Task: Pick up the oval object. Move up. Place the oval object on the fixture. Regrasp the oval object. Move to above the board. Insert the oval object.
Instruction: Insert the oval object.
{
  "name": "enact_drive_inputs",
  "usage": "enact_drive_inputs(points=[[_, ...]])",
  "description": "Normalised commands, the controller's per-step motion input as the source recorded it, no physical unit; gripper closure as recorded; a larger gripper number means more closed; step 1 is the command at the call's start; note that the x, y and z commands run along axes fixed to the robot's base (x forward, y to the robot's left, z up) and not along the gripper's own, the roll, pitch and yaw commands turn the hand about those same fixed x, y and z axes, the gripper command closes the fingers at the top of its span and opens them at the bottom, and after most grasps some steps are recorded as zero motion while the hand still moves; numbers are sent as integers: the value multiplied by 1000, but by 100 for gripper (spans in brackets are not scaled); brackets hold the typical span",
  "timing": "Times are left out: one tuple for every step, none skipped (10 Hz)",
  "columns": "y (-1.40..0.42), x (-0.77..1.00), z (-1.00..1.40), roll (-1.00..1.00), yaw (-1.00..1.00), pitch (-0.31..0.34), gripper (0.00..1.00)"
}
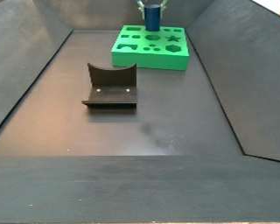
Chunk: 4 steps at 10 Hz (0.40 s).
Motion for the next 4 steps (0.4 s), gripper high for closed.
enact_drive_inputs(points=[[-60, -69, -440, 79, 0, -123, 100], [0, -57, 0, 1, 0, -23, 100], [0, 0, 0, 23, 0, 0, 100], [0, 0, 0, 0, 0, 0, 100]])
